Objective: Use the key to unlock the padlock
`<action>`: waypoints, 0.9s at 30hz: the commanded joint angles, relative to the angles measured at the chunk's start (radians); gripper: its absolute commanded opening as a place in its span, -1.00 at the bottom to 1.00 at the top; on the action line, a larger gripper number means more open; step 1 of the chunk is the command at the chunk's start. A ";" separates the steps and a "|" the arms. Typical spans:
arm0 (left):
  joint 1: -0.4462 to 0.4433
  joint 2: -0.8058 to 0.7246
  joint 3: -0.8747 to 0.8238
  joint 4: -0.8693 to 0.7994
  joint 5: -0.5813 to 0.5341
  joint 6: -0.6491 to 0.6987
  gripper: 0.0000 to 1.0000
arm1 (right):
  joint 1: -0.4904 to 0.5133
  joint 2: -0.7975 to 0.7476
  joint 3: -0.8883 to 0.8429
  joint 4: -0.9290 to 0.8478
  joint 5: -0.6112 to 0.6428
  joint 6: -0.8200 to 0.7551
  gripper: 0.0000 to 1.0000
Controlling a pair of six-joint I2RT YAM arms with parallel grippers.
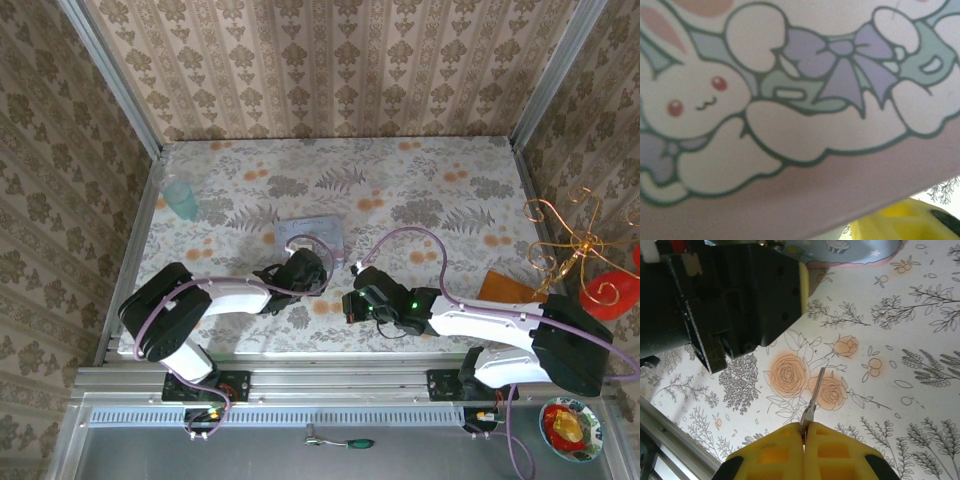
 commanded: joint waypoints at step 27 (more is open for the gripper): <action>0.021 -0.178 0.021 -0.141 0.099 -0.299 -0.54 | -0.113 -0.002 -0.071 0.191 -0.130 -0.001 -1.00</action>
